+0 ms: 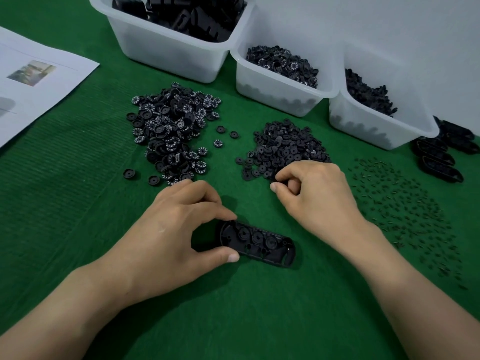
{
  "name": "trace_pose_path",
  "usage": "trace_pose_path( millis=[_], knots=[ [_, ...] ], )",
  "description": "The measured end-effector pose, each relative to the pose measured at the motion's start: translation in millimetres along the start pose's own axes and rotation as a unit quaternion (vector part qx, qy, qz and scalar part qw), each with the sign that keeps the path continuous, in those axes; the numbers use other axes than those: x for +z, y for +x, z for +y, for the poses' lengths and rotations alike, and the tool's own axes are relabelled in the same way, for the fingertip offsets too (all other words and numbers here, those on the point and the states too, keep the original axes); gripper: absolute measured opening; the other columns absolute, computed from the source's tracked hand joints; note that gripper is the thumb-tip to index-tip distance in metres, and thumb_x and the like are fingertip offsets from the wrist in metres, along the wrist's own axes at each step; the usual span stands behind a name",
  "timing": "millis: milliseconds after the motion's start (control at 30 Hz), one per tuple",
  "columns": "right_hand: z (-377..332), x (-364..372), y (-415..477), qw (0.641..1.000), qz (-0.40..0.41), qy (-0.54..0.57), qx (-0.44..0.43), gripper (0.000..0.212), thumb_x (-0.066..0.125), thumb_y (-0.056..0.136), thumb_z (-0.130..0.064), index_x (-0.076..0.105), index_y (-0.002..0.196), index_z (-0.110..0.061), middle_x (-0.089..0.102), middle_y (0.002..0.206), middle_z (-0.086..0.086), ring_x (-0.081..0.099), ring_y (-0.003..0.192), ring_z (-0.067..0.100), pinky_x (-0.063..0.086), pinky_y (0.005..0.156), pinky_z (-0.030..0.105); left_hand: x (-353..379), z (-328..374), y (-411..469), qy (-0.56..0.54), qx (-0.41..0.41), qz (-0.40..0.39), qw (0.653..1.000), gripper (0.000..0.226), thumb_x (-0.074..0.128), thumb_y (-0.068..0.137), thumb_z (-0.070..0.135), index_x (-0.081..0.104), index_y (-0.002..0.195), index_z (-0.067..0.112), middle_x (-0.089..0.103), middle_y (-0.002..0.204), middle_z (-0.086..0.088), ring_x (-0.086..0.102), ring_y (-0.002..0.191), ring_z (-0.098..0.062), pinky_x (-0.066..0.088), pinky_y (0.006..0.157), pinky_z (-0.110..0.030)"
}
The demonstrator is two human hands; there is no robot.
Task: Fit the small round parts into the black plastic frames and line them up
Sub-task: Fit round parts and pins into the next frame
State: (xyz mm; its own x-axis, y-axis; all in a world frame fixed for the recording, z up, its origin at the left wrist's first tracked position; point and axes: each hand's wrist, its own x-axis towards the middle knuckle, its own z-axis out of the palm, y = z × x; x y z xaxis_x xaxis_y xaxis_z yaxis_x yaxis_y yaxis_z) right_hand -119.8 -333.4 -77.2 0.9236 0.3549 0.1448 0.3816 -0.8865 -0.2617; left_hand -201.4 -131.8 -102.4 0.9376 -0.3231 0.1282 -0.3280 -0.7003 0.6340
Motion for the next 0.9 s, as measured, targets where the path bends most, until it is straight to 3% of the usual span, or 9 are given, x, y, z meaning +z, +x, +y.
trace_pose_path(
  millis=[100,133,233,400,533,700,900],
  knots=[
    [1.3,-1.2,-0.3,0.997,-0.020,0.073,0.019,0.007,0.071,0.078,-0.020,0.065,0.076,-0.022,0.052,0.055,-0.011,0.048,0.052,0.004,0.044,0.060,0.020,-0.1,-0.3,-0.3,0.001,0.004,0.000,1.000,0.052,0.052,0.069,0.066,0.066,0.104,0.029,0.050,0.096,0.014,0.048,0.093,-0.006,0.035,0.085,-0.019],
    [1.9,-1.8,-2.3,0.994,-0.032,0.099,0.023,0.011,0.073,0.077,-0.018,0.064,0.073,-0.023,0.054,0.056,-0.010,0.048,0.051,0.003,0.040,0.055,0.013,0.0,-0.4,-0.2,0.002,0.005,0.001,1.000,0.052,0.052,0.069,0.066,0.066,0.103,0.029,0.050,0.096,0.014,0.047,0.093,-0.005,0.035,0.084,-0.018],
    [2.9,-3.8,-10.8,0.988,-0.059,0.140,0.022,0.015,0.075,0.074,-0.016,0.064,0.072,-0.025,0.055,0.058,-0.012,0.050,0.053,-0.004,0.037,0.051,0.007,0.3,-0.8,0.1,0.002,0.004,0.001,1.000,0.051,0.052,0.070,0.065,0.066,0.103,0.029,0.050,0.096,0.014,0.048,0.093,-0.006,0.036,0.084,-0.019],
    [4.7,-1.5,-15.3,0.989,-0.042,0.137,0.023,0.012,0.074,0.075,-0.021,0.068,0.084,-0.024,0.055,0.060,-0.014,0.050,0.054,-0.002,0.033,0.055,0.009,0.2,-0.9,0.4,0.004,0.005,0.000,1.000,0.052,0.052,0.070,0.066,0.066,0.104,0.029,0.050,0.096,0.013,0.049,0.093,-0.007,0.036,0.085,-0.021],
    [0.5,0.4,-13.6,0.994,-0.035,0.105,-0.008,0.003,0.072,0.076,-0.018,0.070,0.079,-0.019,0.058,0.064,-0.010,0.045,0.053,0.002,0.037,0.058,0.018,0.2,-0.1,1.0,0.000,0.005,0.002,1.000,0.052,0.052,0.069,0.066,0.067,0.103,0.029,0.051,0.096,0.013,0.049,0.093,-0.006,0.035,0.084,-0.020],
    [2.2,-13.7,-30.7,0.976,-0.066,0.186,-0.087,0.006,0.072,0.076,-0.015,0.070,0.078,-0.020,0.059,0.069,-0.010,0.054,0.061,0.010,0.038,0.053,0.008,0.6,-0.6,0.9,0.000,0.004,0.003,1.000,0.051,0.053,0.069,0.065,0.067,0.103,0.029,0.050,0.095,0.014,0.048,0.093,-0.007,0.036,0.084,-0.023],
    [1.6,-17.3,-49.7,0.973,-0.097,0.156,-0.143,0.008,0.067,0.077,-0.021,0.072,0.083,-0.020,0.061,0.077,-0.011,0.056,0.067,0.003,0.037,0.060,0.008,0.2,0.0,0.8,0.005,0.005,0.002,1.000,0.051,0.053,0.069,0.065,0.067,0.102,0.029,0.051,0.095,0.013,0.049,0.092,-0.007,0.034,0.085,-0.020]
  ],
)
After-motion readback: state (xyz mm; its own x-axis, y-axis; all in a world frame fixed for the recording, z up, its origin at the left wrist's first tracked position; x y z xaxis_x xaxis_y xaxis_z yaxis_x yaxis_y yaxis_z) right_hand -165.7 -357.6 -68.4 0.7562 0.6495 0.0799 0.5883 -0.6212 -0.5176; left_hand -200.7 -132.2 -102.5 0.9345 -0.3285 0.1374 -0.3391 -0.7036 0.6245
